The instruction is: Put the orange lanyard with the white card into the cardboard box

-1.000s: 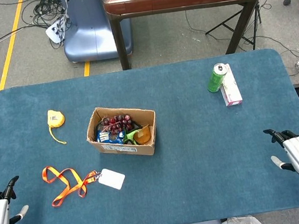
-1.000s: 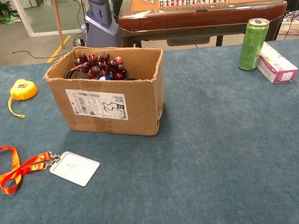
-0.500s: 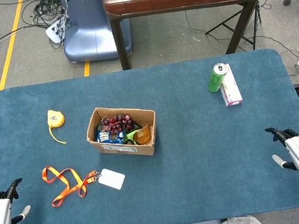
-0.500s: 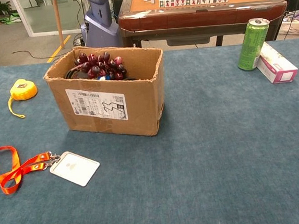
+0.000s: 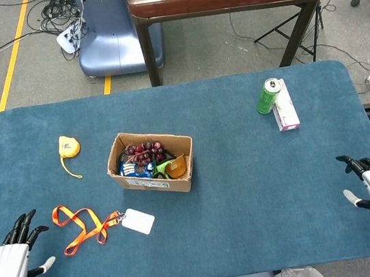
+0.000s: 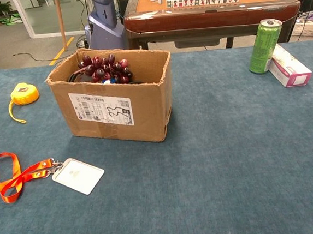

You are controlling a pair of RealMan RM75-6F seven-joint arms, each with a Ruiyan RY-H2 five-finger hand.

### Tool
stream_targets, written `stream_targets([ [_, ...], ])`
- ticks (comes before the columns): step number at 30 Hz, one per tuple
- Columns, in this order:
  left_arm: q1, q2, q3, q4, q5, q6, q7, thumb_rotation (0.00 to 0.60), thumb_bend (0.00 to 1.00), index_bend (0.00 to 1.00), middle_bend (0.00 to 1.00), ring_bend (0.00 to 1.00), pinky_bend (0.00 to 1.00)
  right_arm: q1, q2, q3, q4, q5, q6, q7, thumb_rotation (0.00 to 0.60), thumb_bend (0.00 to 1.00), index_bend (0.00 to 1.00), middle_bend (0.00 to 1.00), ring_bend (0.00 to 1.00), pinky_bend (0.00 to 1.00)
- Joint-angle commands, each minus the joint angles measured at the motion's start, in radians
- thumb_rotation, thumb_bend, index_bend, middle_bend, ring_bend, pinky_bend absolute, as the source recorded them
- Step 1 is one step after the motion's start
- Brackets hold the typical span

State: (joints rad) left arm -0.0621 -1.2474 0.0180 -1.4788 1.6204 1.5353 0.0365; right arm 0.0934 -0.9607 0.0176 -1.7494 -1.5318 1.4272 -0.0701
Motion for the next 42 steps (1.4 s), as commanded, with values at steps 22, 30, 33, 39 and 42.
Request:
stream_targets([
  [22,-0.111,-0.038,-0.015,-0.110,-0.073,-0.206,0.117,0.600,0.09,0.31,0.00,0.00,0.14,-0.027,0.031,0.011,-0.001,-0.010,0.056,0.061,0.600,0.25,0.24,0.42,0.35,0.66],
  [30,-0.149,-0.051,-0.018,-0.139,-0.119,-0.284,0.141,0.600,0.09,0.30,0.00,0.00,0.15,-0.038,0.041,0.016,0.003,-0.013,0.077,0.091,0.600,0.24,0.24,0.42,0.35,0.66],
  [33,-0.159,-0.065,-0.026,-0.142,-0.139,-0.297,0.158,0.600,0.09,0.30,0.00,0.00,0.15,-0.042,0.045,0.018,0.003,-0.014,0.084,0.100,0.600,0.25,0.24,0.42,0.35,0.66],
  [39,-0.182,-0.092,-0.047,-0.162,-0.198,-0.325,0.234,0.600,0.09,0.30,0.00,0.00,0.14,-0.048,0.049,0.021,0.006,-0.015,0.094,0.113,0.600,0.25,0.24,0.42,0.35,0.66],
  [42,-0.195,-0.100,-0.054,-0.179,-0.230,-0.343,0.284,0.600,0.09,0.31,0.00,0.00,0.15,-0.050,0.050,0.022,0.006,-0.014,0.097,0.116,0.600,0.24,0.24,0.42,0.35,0.66],
])
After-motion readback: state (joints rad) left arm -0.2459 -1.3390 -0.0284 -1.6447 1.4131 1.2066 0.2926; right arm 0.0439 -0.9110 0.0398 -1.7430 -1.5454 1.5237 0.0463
